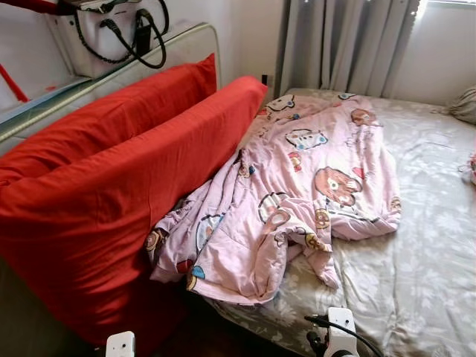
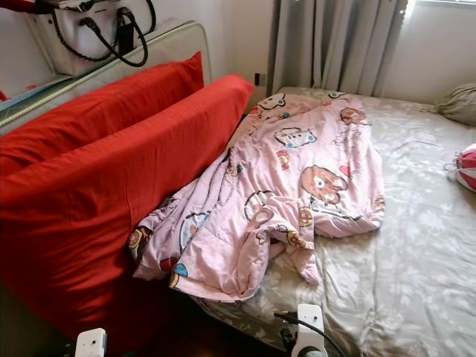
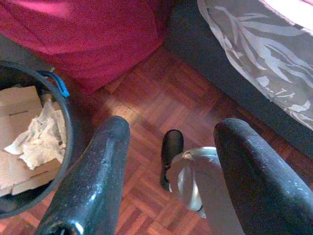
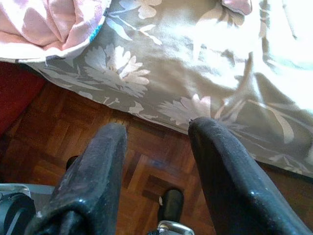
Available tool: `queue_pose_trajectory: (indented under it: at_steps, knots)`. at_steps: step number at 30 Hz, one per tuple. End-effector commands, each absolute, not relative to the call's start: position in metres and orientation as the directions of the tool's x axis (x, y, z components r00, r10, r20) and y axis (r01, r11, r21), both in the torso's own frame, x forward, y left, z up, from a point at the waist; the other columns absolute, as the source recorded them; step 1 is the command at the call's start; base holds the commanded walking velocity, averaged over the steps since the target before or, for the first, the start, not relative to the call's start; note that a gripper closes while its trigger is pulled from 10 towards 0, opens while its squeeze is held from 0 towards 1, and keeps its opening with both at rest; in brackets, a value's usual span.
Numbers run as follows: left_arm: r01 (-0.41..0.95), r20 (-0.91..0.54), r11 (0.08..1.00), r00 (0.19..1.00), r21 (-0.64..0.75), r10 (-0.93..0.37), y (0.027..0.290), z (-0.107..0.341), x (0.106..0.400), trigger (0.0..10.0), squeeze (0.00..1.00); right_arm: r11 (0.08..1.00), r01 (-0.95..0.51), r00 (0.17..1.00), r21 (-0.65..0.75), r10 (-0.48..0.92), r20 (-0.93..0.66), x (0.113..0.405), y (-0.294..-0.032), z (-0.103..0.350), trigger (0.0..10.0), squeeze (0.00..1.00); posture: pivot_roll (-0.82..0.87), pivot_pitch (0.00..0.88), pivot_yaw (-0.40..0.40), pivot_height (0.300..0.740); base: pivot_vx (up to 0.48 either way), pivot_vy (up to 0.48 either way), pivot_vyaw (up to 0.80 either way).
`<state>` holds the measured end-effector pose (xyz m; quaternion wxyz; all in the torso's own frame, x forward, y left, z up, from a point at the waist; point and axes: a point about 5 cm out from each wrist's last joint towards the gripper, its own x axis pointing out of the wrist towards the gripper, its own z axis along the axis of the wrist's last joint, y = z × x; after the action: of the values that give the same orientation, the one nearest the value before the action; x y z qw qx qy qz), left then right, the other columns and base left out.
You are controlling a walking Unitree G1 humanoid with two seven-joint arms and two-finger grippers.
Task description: Clean up the room
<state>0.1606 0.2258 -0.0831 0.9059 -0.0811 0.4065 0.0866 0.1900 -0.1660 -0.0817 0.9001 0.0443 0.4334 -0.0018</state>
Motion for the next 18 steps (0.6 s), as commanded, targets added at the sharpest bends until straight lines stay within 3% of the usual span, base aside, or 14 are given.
queue_pose_trajectory:
  at_steps: [1,18]
  knots:
    - [-0.217,-0.752,0.973,0.654,-0.074,0.089,0.223,-0.084,0.161,10.0,0.0,0.996,0.044,0.626,0.082,0.036,-0.779,0.191,-0.165,-0.081,10.0,0.0,0.07,0.0,0.029,0.74,0.255,0.0,0.0]
    - [-0.209,-0.75,0.974,0.656,-0.081,0.079,0.213,-0.086,0.16,10.0,0.0,0.996,0.033,0.626,0.082,0.043,-0.778,0.191,-0.164,-0.081,10.0,0.0,0.07,0.0,0.026,0.74,0.259,0.0,0.0]
